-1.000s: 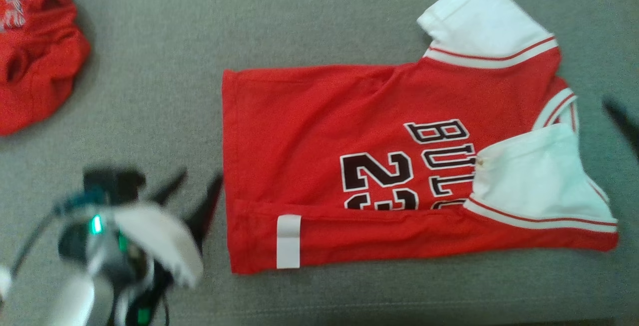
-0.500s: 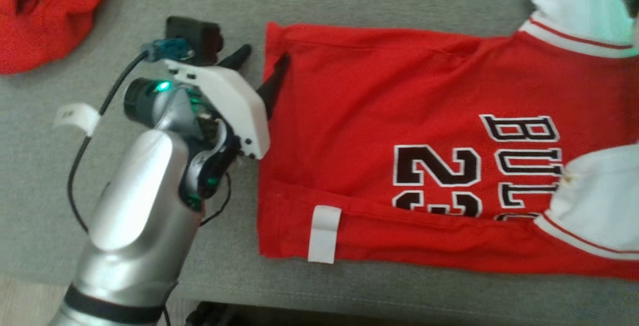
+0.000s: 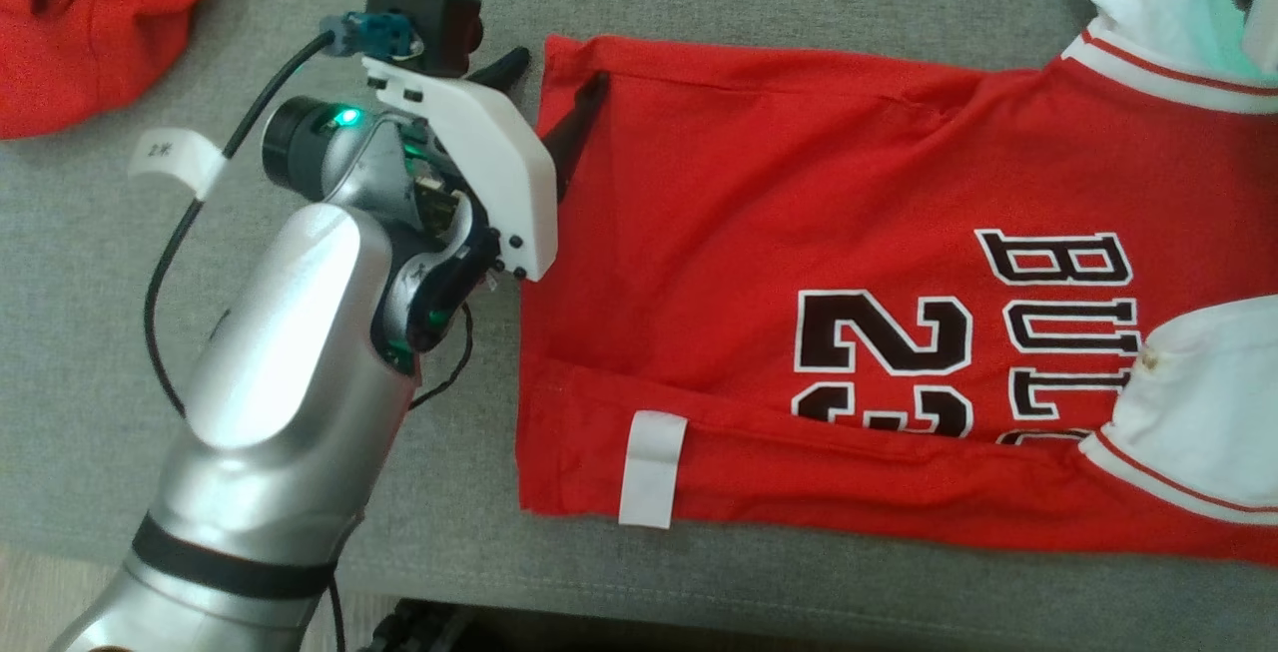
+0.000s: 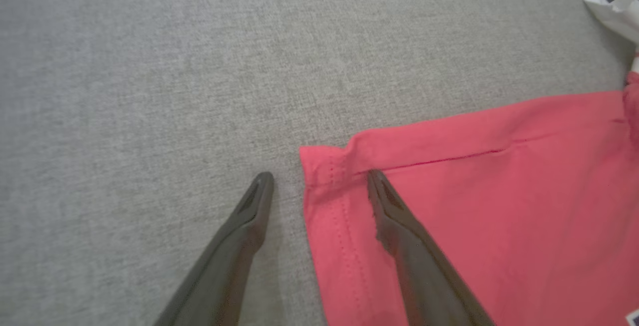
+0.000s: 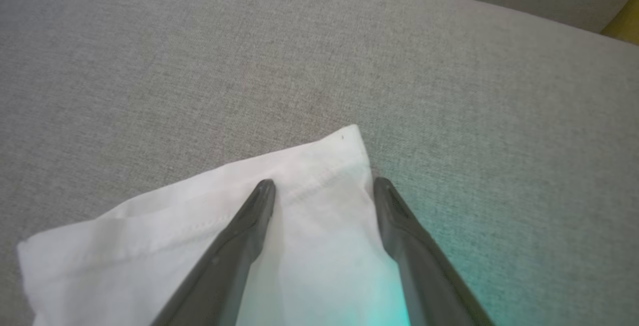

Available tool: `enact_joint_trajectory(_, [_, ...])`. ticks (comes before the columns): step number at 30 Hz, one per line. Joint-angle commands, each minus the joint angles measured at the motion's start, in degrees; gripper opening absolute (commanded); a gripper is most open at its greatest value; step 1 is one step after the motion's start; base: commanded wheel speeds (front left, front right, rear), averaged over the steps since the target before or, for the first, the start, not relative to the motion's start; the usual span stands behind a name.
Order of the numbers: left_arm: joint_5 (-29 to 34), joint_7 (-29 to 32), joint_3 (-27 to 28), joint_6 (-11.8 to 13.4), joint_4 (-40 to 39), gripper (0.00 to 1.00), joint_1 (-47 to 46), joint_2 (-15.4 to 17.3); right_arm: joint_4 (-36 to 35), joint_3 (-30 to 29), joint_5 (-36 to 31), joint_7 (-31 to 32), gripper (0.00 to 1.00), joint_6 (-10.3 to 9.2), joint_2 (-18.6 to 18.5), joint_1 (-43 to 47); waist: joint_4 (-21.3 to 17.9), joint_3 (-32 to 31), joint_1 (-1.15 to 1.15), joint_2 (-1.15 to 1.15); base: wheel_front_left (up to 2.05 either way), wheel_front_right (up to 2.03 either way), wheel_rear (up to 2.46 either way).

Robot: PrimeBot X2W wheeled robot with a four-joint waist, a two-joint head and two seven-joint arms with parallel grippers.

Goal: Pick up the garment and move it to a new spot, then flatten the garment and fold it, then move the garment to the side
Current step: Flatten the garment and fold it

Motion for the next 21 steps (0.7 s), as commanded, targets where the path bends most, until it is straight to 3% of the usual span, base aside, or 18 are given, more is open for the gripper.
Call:
enact_joint_trajectory(1, [-0.1, 1.3, 0.3, -0.6, -0.9, 1.00, -0.5, 1.5, -0.5, 1.4, 0.5, 0.9, 1.00, 0.37, -0.2, -0.2, -0.2, -0.2, 0.00, 0.00, 0.00, 0.00, 0.00])
enact_joint_trajectory(5, [-0.4, 2.3, -0.5, -0.9, -1.1, 1.00, -0.9, 1.1, 0.5, 2.2, 0.6, 0.8, 1.00, 0.37, -0.3, -0.6, -0.3, -0.3, 0.00, 0.00, 0.00, 0.00, 0.00])
enact_joint_trajectory(6, [-0.4, 2.5, -0.7, -0.8, -0.9, 0.95, -0.9, 1.1, 0.9, 2.4, 0.6, 0.8, 0.95, 0.37, -0.1, -0.7, -0.3, -0.4, 0.00, 0.00, 0.00, 0.00, 0.00])
enact_joint_trajectory(7, [-0.4, 2.7, -0.8, -0.8, -0.7, 0.04, -1.0, 1.0, 1.1, 2.7, 0.6, 0.8, 0.37, 0.37, 0.1, -0.7, -0.3, -0.4, 0.00, 0.00, 0.00, 0.00, 0.00])
enact_joint_trajectory(8, [-0.6, 2.8, -0.9, -0.8, -0.5, 0.00, -1.0, 0.9, 1.2, 3.1, 0.9, 0.5, 0.00, 0.37, 0.3, -0.7, -0.3, -0.5, 0.00, 0.00, 0.00, 0.00, 0.00])
enact_joint_trajectory(12, [-1.0, 2.4, -0.5, -0.7, -0.5, 0.00, -1.5, 0.8, 0.5, 3.1, 1.5, -3.8, 0.00, 0.37, 0.4, -1.5, -0.3, -0.5, 0.00, 0.00, 0.00, 0.00, 0.00])
enact_joint_trajectory(16, [-1.1, 0.3, 2.5, 0.7, -1.3, 0.00, -3.6, 2.0, 0.4, 0.8, 2.0, -13.1, 0.00, 0.37, 0.0, -5.8, -0.6, -0.5, 0.00, 0.00, 0.00, 0.00, 0.00])
enact_joint_trajectory(21, [-1.8, -1.1, 5.3, 1.8, -2.7, 0.00, -3.9, 3.6, 1.8, 0.0, 3.0, -16.3, 0.00, 0.37, -1.3, -8.4, -1.4, -1.1, 0.00, 0.00, 0.00, 0.00, 0.00])
